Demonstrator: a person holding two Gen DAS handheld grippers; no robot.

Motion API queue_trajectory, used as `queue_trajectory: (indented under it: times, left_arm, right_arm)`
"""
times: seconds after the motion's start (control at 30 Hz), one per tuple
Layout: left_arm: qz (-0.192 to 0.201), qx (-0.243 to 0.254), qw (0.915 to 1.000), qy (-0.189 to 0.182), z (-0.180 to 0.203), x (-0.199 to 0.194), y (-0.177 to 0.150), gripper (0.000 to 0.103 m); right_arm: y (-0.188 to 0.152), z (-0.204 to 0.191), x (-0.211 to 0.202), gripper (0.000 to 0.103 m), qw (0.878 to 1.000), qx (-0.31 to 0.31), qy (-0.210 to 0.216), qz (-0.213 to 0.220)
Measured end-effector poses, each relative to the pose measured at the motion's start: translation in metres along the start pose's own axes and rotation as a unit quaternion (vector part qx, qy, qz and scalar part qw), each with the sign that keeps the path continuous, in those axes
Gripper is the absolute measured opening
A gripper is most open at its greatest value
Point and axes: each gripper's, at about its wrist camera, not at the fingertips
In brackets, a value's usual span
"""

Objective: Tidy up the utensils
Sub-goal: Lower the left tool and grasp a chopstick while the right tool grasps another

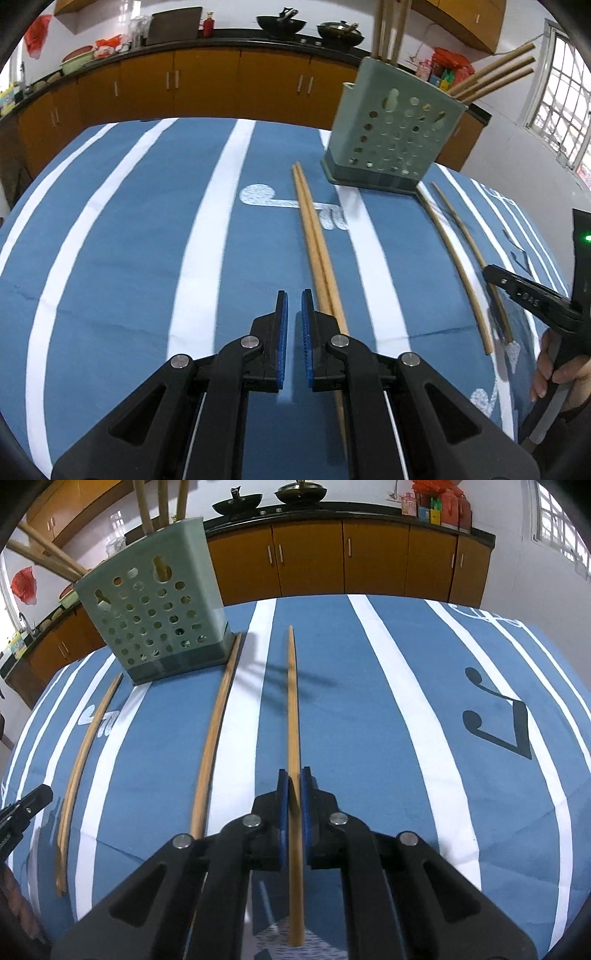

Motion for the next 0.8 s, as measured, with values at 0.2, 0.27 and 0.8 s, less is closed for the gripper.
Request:
queue_trajectory:
  times: [0.2, 0.27, 0.8]
  left_arm:
    - [0.000, 0.020, 0.9996, -0.020, 0.009, -0.004, -0.004, 0.008]
    - [-0.004, 0.030, 0.9994, -0.019, 0.012, -0.003, -0.006, 0.008]
    - [-0.024, 0.062, 0.9977, 0.013, 0.028, 0.007, -0.010, 0.008]
  right_arm:
    - [-0.001, 0.001, 0.000, 0.008, 1.000, -0.003, 0.002, 0.001]
    - [-0.001, 0.000, 0.000, 0.008, 1.000, -0.004, 0.002, 0.001]
    - [-0.004, -0.001, -0.002, 0.008, 1.000, -0.003, 0.003, 0.000]
Point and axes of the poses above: each gripper's, at about its wrist camera, not at the fingertips, and x roughly the way its jaws point, z to its right, y to its top, and after that the axes turned 7 degrees about y, right-handed
